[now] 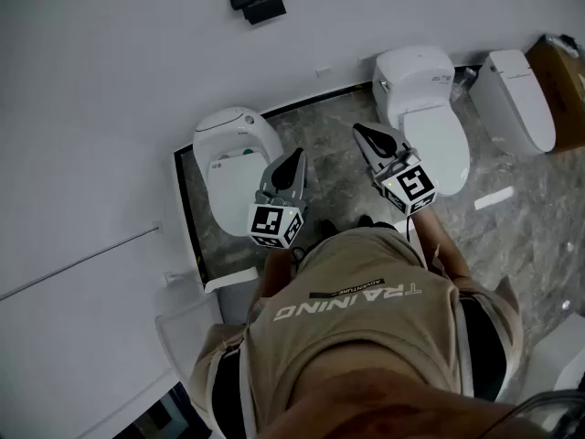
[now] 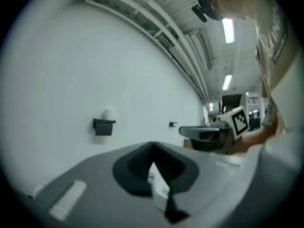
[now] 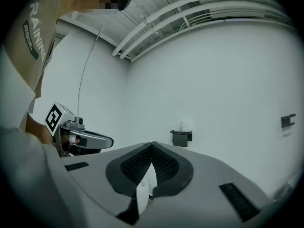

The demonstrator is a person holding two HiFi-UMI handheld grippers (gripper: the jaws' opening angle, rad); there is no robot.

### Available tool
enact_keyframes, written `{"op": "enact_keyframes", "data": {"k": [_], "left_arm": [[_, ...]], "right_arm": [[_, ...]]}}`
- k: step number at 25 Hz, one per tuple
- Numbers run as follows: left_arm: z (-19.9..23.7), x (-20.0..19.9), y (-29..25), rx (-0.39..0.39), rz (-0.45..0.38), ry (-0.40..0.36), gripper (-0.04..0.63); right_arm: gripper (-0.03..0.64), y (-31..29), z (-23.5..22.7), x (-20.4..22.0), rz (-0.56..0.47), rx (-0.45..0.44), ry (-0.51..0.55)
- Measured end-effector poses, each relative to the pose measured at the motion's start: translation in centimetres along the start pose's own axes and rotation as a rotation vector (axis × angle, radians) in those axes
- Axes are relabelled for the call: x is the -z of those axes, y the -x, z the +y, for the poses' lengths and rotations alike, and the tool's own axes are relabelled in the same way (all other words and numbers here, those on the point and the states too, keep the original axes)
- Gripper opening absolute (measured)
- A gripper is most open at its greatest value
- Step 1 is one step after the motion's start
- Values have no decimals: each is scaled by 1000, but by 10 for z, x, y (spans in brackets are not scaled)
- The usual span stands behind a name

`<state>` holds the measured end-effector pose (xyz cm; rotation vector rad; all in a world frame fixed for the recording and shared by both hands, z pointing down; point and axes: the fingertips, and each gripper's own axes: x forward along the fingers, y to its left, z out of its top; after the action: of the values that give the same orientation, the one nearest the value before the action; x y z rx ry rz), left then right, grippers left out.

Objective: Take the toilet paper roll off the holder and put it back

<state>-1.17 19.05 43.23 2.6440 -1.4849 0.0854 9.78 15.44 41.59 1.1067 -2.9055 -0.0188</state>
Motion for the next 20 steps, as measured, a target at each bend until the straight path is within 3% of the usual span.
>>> {"op": "enact_keyframes", "data": {"k": [13,20], "left_arm": [[37,-11,-26,72,2,-18,0],[83,-1,-16,86,2,-17,0]], "right_arm": [[12,-49,-15,-4,8,17,14],[12,-82,-5,3,18,80,7]]}}
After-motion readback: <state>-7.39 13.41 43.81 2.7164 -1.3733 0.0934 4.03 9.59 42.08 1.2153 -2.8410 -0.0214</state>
